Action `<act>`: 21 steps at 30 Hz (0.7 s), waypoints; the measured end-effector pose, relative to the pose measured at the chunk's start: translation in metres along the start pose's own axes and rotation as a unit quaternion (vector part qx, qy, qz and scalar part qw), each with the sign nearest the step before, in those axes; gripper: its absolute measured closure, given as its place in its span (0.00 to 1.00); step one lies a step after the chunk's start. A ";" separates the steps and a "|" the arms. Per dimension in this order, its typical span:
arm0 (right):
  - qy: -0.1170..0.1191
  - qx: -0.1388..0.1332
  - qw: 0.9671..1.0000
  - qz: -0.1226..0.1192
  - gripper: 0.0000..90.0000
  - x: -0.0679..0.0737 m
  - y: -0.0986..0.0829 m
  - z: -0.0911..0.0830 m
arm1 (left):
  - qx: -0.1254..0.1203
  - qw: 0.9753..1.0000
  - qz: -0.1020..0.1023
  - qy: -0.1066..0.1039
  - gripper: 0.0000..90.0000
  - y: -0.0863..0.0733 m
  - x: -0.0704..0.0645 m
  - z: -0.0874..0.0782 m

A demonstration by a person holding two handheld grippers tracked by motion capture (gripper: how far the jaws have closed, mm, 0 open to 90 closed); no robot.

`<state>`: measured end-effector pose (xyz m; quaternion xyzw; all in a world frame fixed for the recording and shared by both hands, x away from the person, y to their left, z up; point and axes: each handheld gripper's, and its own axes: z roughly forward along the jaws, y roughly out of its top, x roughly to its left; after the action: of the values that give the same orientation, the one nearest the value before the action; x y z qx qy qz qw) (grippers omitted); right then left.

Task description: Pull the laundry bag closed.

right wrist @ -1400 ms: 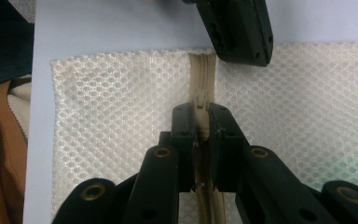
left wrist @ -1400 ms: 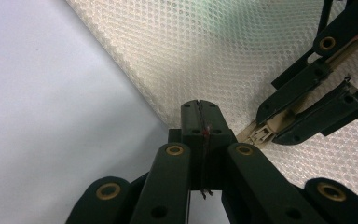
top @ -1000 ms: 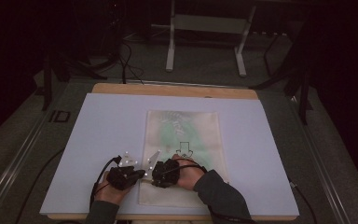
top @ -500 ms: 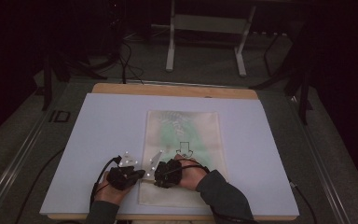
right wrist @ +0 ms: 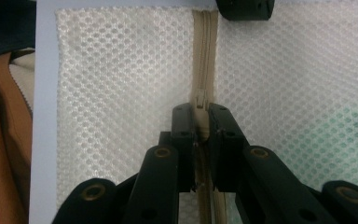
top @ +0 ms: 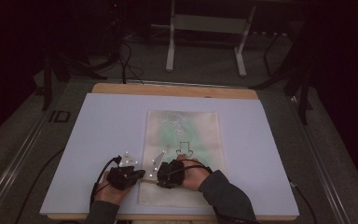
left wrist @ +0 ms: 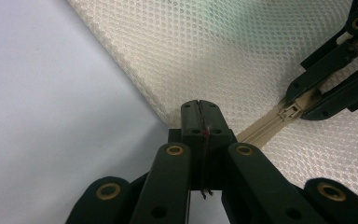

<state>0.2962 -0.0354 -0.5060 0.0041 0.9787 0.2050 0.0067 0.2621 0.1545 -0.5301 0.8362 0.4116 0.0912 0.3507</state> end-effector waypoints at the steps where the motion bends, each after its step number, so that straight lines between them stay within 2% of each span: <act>1: 0.000 0.001 1.000 -0.001 0.92 0.000 -0.001 -0.001 | 0.000 1.000 0.000 0.000 1.00 0.000 0.000 0.000; 21: -0.003 0.008 1.000 0.000 0.92 0.001 -0.009 -0.006 | 0.001 1.000 -0.001 0.001 1.00 0.000 0.000 0.000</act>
<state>0.2950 -0.0462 -0.5046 0.0044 0.9803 0.1975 0.0094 0.2622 0.1543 -0.5300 0.8358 0.4130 0.0910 0.3501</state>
